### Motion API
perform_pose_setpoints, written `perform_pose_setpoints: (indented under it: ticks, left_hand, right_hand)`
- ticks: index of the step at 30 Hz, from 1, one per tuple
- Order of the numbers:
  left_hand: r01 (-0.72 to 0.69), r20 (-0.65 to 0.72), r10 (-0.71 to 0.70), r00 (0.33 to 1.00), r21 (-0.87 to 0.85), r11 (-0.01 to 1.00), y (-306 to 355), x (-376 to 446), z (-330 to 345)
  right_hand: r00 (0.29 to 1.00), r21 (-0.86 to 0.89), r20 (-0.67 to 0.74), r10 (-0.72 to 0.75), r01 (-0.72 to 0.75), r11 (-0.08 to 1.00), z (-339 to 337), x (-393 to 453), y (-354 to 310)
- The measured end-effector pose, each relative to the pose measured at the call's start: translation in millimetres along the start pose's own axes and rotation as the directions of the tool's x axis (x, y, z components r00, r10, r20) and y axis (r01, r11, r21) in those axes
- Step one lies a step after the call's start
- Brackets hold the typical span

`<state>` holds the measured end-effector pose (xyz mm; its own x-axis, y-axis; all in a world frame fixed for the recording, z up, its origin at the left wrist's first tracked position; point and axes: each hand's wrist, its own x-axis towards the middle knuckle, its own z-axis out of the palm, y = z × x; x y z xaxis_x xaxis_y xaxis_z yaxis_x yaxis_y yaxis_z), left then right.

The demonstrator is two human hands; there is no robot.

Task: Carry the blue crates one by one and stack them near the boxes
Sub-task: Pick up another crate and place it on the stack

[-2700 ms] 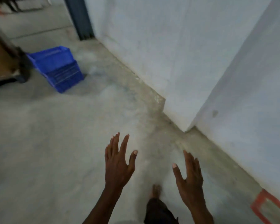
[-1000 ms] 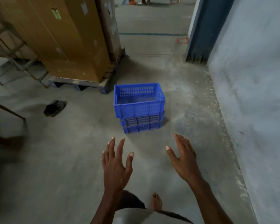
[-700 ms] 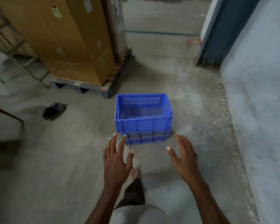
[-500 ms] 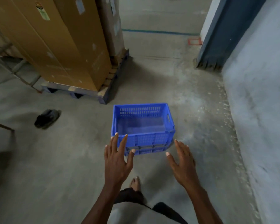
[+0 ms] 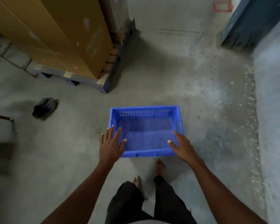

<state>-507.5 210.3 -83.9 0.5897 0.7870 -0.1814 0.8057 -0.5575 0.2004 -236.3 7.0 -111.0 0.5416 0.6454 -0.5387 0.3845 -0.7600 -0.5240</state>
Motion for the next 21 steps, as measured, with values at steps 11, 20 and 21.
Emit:
perform_pose_setpoints:
  ticks: [11,20,21]
  left_hand:
    - [0.367,0.184,-0.338,0.923,-0.153,0.918,-74.6,129.9,136.9]
    - [0.717,0.417,-0.626,0.659,-0.600,0.356,-103.3,173.8,170.8]
    - [0.730,0.485,-0.592,0.643,-0.621,0.285,-105.5,175.0,172.2]
  right_hand:
    - [0.970,-0.090,-0.062,0.233,-0.238,0.967,30.7,184.0,65.2]
    - [0.843,0.418,-0.036,0.537,-0.476,0.774,61.6,254.3,101.2]
    - [0.836,0.494,0.013,0.548,-0.482,0.723,60.6,257.6,101.7]
